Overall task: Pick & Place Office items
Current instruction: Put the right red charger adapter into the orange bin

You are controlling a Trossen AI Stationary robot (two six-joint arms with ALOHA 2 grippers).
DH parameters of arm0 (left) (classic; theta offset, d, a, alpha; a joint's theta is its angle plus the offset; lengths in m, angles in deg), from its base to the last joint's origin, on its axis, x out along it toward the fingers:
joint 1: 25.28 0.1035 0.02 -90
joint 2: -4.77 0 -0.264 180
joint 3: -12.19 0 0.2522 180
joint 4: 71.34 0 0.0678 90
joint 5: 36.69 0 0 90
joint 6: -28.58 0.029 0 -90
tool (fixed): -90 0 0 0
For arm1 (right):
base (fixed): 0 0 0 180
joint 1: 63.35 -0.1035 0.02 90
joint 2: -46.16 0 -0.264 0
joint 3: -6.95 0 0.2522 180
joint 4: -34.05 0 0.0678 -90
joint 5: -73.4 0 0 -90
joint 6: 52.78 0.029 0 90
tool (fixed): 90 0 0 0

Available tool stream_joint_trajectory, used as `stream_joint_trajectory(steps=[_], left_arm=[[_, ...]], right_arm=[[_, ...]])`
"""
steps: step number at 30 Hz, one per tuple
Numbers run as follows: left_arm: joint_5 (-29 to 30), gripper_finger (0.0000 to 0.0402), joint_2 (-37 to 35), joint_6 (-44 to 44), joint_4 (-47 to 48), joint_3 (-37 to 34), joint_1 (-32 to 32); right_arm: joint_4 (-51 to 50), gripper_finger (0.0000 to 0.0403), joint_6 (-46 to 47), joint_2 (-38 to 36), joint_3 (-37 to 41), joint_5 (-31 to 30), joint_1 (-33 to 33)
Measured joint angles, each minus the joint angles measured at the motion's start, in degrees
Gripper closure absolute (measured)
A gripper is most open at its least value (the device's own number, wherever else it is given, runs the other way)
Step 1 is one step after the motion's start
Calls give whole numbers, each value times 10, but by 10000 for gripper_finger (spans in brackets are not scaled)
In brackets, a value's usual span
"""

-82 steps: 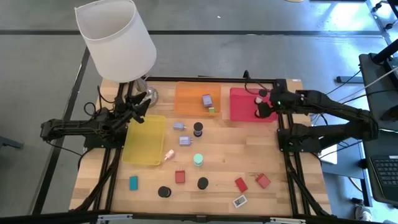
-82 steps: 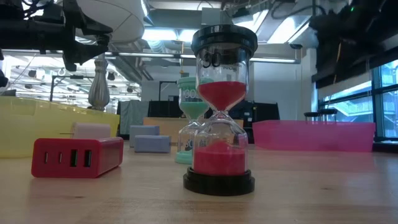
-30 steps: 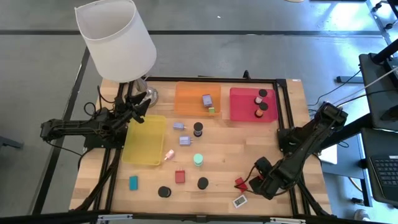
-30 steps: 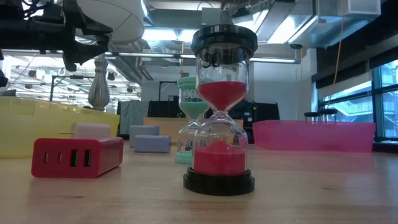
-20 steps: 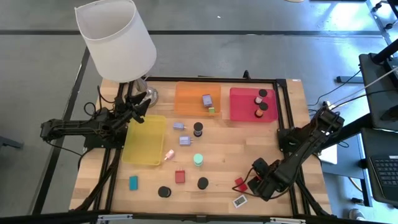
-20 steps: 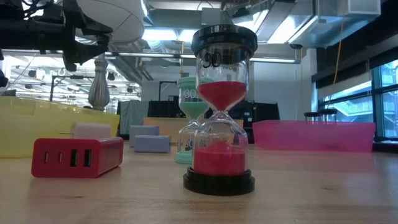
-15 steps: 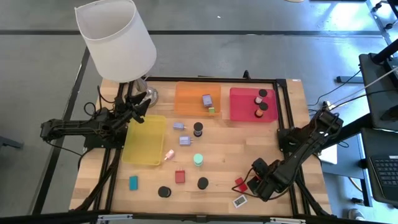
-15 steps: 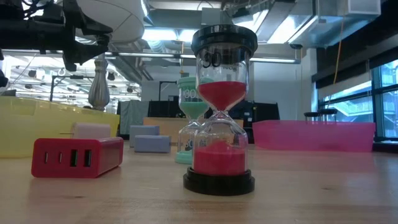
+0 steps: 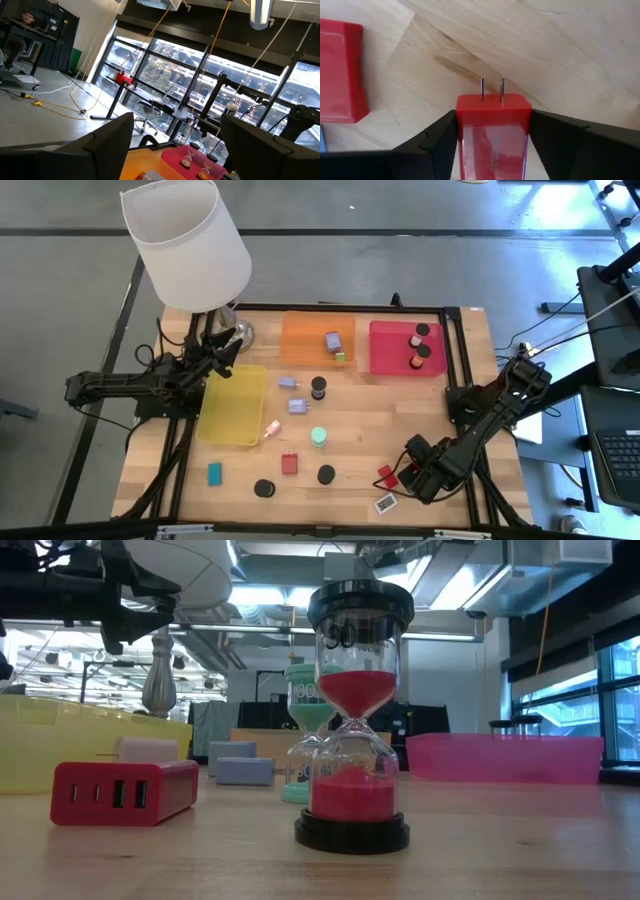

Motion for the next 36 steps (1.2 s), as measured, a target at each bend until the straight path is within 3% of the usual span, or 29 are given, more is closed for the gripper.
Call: stream_joint_trajectory(steps=[9,21,30,36], left_arm=[[0,107,0,0,0,0,0],[0,107,0,0,0,0,0],[0,107,0,-2,0,0,0],[5,107,0,-43,-9,0,0]], right_arm=[[1,194,-1,-20,0,-19,0],[19,194,-62,-133,0,-226,40],[135,194,-192,-188,0,-316,128],[259,194,-279,-190,0,-312,206]])
